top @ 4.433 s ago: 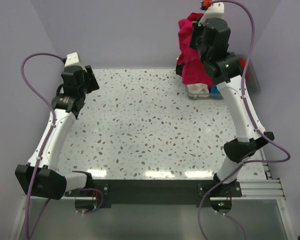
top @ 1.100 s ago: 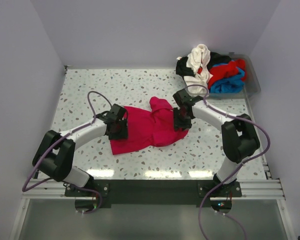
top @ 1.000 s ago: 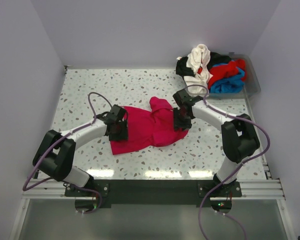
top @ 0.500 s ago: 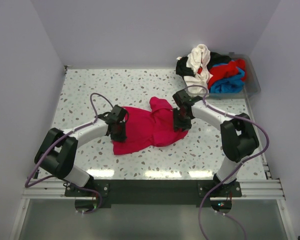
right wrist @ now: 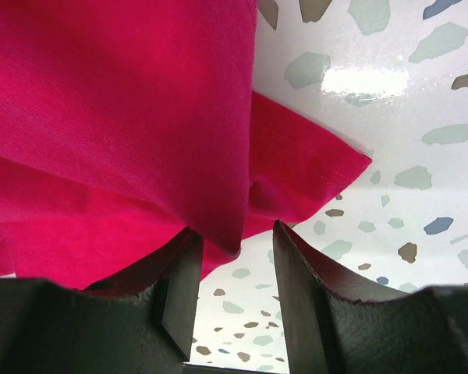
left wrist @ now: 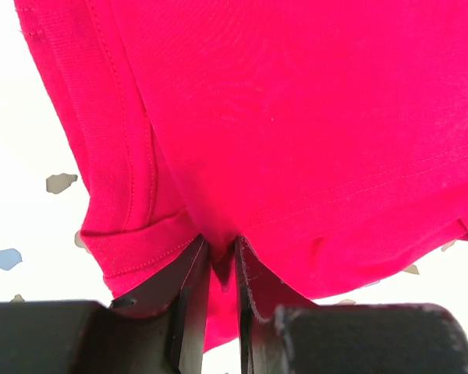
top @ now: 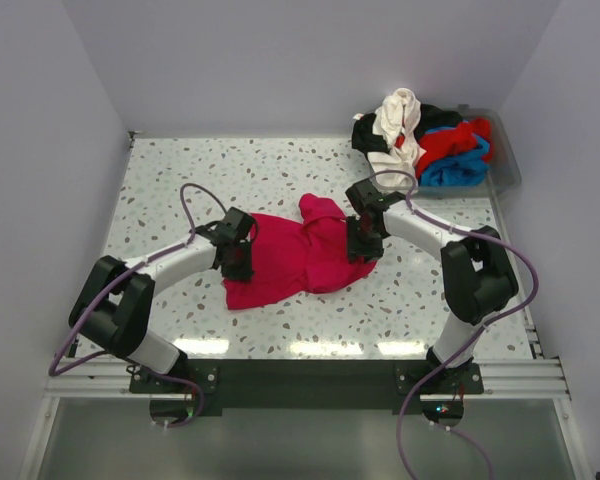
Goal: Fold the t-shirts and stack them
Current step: Flatten the tshirt out
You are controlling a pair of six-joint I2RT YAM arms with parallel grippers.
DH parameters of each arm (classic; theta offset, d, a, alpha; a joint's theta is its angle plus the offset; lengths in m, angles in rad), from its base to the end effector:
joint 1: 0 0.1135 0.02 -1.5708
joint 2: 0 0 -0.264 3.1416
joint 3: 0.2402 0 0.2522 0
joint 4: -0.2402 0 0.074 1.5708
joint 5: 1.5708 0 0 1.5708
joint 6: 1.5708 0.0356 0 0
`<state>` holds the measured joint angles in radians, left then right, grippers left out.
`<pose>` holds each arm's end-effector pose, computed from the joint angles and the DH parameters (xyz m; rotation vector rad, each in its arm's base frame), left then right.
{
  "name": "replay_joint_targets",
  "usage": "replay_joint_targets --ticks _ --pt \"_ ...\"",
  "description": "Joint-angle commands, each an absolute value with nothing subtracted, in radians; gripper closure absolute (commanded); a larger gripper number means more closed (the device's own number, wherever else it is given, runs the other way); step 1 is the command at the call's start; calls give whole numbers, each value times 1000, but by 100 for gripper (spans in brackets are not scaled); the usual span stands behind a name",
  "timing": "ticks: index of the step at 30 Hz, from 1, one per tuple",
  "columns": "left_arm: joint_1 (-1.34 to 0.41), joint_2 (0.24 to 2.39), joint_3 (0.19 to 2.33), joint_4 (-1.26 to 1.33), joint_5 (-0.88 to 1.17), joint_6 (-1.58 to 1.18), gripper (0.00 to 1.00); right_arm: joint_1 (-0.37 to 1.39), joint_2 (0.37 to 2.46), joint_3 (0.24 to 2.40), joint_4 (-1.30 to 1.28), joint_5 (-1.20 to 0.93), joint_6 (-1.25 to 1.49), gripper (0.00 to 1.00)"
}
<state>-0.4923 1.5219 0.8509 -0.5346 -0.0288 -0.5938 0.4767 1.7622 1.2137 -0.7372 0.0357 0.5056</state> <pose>0.2432 -0.1293 0.1695 -0.1497 2.8009 -0.2331 0.3039 0.1555 0.1910 0.0488 2.8693 0.1491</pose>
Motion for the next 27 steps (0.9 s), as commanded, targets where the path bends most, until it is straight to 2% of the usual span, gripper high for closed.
replay_joint_targets --ticks 1,7,15,17,19,22,23,27 --pt "-497 1496 897 -549 -34 -617 77 474 1752 1236 -747 48 522 55" --pt "-495 1493 907 -561 -40 -617 78 472 1753 1230 -744 48 523 55" --pt "-497 1486 919 -583 -54 -621 100 471 1755 1229 -749 57 523 55" --pt "-495 1477 923 -595 -64 -626 100 469 1755 1227 -750 58 523 56" --pt "-495 1467 936 -609 -69 -626 100 463 1756 1224 -750 54 525 69" --pt "-495 1457 957 -637 -74 -632 100 460 1763 1220 -746 52 529 96" --pt "-495 1457 960 -647 -81 -632 100 457 1763 1218 -744 52 529 99" --pt "-480 1442 992 -684 -106 -626 99 448 1766 1219 -747 57 531 100"
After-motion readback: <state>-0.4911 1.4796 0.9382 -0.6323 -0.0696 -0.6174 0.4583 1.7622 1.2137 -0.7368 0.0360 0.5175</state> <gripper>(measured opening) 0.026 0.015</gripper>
